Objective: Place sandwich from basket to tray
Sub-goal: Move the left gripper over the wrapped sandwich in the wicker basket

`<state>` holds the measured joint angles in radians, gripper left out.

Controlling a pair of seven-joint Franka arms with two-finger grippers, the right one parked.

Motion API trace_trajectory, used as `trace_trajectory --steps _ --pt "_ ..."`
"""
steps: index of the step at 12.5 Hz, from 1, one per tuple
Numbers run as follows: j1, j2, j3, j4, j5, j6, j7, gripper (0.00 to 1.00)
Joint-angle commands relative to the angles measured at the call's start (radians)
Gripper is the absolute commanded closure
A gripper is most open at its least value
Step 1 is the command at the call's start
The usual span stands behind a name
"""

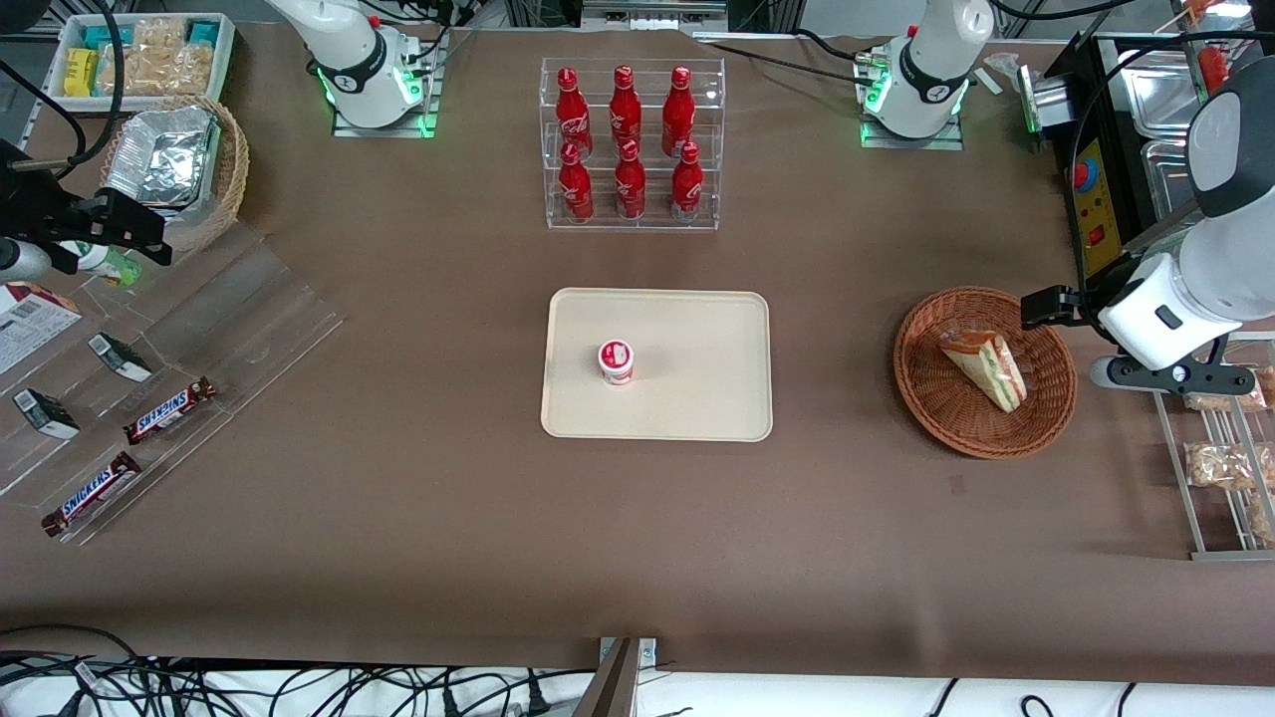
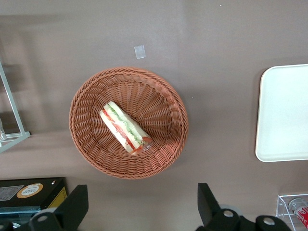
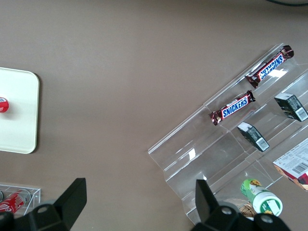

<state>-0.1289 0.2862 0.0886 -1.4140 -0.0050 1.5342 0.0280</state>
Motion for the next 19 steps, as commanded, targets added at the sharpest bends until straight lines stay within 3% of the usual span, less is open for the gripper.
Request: trace_trajectory --steps 1,7,9,10,13,14,16,19 --pt "0.002 0.017 -0.006 0.033 -0.024 -0.002 0.017 0.00" --pt "0.017 0.082 -0.004 0.011 -0.023 0.035 -0.074 0.00" --pt "0.055 0.086 -0.004 -0.028 -0.029 0.082 -0.183 0.00" --pt "0.078 0.093 -0.003 -0.042 -0.068 0.093 -0.197 0.00" --pt "0.097 0.079 0.000 -0.167 -0.066 0.208 -0.325 0.00" --pt "0.091 0.064 0.000 -0.227 -0.053 0.268 -0.415 0.00" --pt "0.080 0.007 -0.007 -0.385 0.043 0.418 -0.566 0.00" --pt "0.069 -0.041 -0.015 -0.560 0.104 0.591 -0.643 0.00"
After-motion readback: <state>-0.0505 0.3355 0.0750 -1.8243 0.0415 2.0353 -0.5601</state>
